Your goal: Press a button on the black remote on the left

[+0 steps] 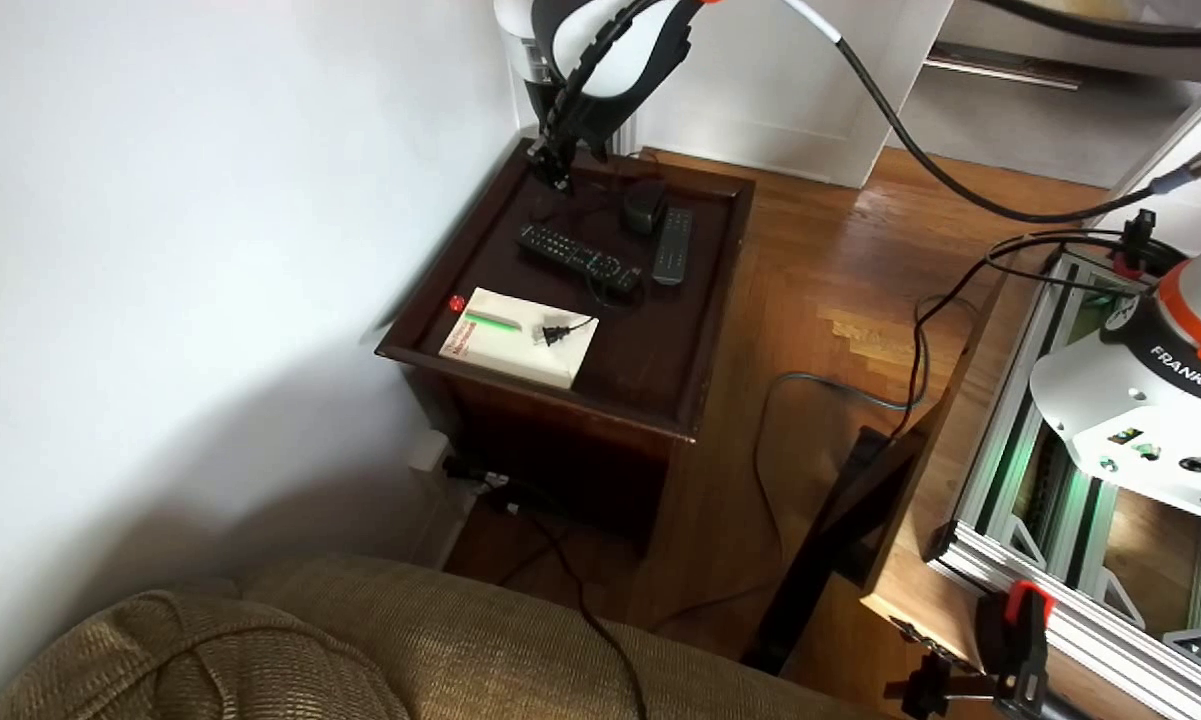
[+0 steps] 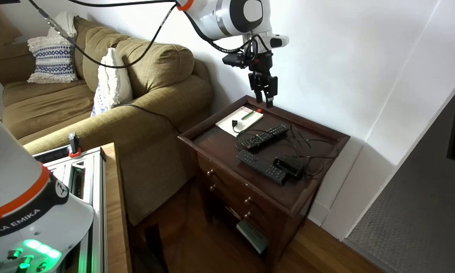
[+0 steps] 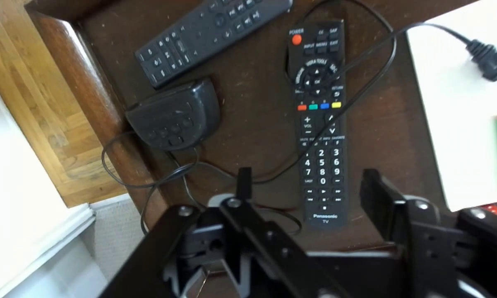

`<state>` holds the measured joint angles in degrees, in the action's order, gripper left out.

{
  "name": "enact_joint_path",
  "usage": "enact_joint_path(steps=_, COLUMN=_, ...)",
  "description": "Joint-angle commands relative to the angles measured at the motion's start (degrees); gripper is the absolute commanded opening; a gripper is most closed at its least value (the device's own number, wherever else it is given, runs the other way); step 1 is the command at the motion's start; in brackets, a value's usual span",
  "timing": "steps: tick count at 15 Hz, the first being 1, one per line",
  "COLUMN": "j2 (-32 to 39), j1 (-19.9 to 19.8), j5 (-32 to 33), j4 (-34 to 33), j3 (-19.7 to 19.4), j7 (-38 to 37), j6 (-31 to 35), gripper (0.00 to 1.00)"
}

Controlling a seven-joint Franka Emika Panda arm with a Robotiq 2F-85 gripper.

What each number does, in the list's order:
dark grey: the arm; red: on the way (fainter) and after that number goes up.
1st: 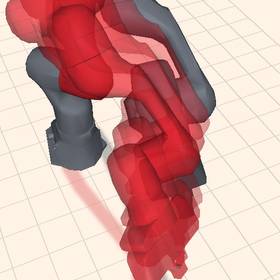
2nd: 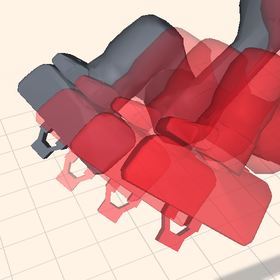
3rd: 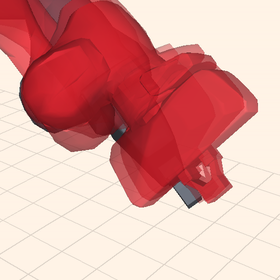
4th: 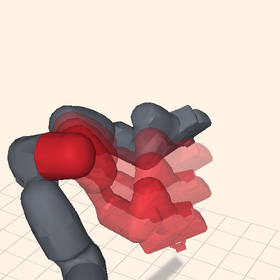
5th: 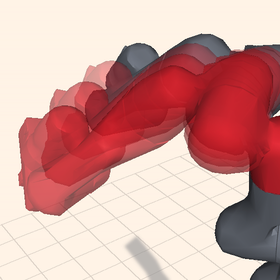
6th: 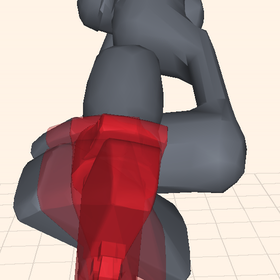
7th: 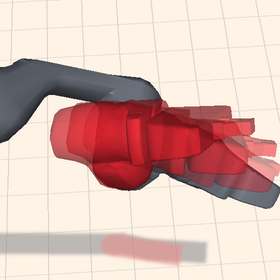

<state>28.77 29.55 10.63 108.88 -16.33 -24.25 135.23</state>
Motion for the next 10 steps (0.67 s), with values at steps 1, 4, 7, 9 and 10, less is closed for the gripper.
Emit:
enact_joint_path(steps=1, j2=-6.02, j1=-6.67, j5=1.01, j4=3.98, j3=7.64, j7=1.89, j6=-4.54, gripper=0.99)
enact_joint_path(steps=4, j2=-7.62, j1=-9.66, j5=1.4, j4=4.66, j3=11.1, j7=2.35, j6=-7.63, gripper=1.0)
enact_joint_path(steps=7, j2=-6.29, j1=-11.07, j5=1.76, j4=2.75, j3=12.67, j7=0.99, j6=-7.34, gripper=1.0)
enact_joint_path(steps=9, j2=-6.41, j1=-11.23, j5=1.74, j4=2.87, j3=12.87, j7=1.04, j6=-7.35, gripper=1.0)
enact_joint_path(steps=10, j2=-6.41, j1=-11.22, j5=1.74, j4=2.94, j3=12.89, j7=1.04, j6=-7.35, gripper=1.0)
